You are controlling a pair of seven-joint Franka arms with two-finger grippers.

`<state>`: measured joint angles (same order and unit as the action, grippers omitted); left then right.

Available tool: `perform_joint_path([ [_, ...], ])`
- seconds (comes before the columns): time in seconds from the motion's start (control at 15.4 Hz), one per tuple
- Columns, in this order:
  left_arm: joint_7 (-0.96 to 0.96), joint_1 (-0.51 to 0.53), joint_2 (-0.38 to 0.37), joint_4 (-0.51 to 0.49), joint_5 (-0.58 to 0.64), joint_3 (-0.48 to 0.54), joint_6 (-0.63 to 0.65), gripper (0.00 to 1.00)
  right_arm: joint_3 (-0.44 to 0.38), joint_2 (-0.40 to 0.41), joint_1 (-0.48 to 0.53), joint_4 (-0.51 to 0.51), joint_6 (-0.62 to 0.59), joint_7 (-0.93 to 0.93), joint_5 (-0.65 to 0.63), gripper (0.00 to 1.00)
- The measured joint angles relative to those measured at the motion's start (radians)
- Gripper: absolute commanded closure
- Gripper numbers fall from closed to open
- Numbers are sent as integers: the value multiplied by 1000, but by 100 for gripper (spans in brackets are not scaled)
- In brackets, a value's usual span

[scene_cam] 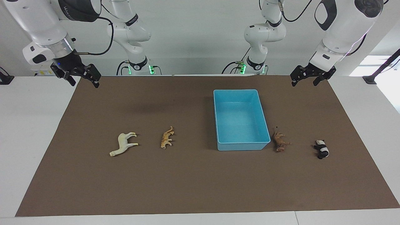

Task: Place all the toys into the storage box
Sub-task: 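Move the left gripper to the black-and-white panda toy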

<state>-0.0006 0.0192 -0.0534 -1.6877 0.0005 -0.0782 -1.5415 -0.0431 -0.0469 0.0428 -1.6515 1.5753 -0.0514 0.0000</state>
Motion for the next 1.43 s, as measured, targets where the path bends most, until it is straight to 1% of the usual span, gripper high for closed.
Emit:
perform_joint_path([
  [0.52, 0, 1, 0, 0, 0, 3, -15, 0, -2, 0, -1, 3, 0, 0, 0, 0],
  [0.65, -1, 3, -1, 1, 0, 10, -43, 0, -6, 0, -1, 3, 0, 0, 0, 0],
  [0.84, -4, 22, 0, 2, 35, 15, -140, 0, -7, 0, -1, 3, 0, 0, 0, 0],
  [0.97, -4, 27, 12, -2, 50, 15, -181, 0, -7, 0, -1, 3, 0, 0, 0, 0],
  [1.1, -4, 27, 49, -10, 53, 14, -226, 0, -6, 0, -2, 3, 0, 0, 0, 0],
  [1.23, -4, 30, 109, -18, 56, 15, -296, 0, -6, 0, -2, 3, 0, 0, 0, 0],
  [1.36, 14, 63, 176, -28, 62, 17, -401, 0, -6, 0, -2, 3, 0, 0, 0, 0],
  [1.43, 52, 92, 212, -31, 62, 17, -456, 0, -6, 0, -2, 3, 0, 0, 0, 0],
])
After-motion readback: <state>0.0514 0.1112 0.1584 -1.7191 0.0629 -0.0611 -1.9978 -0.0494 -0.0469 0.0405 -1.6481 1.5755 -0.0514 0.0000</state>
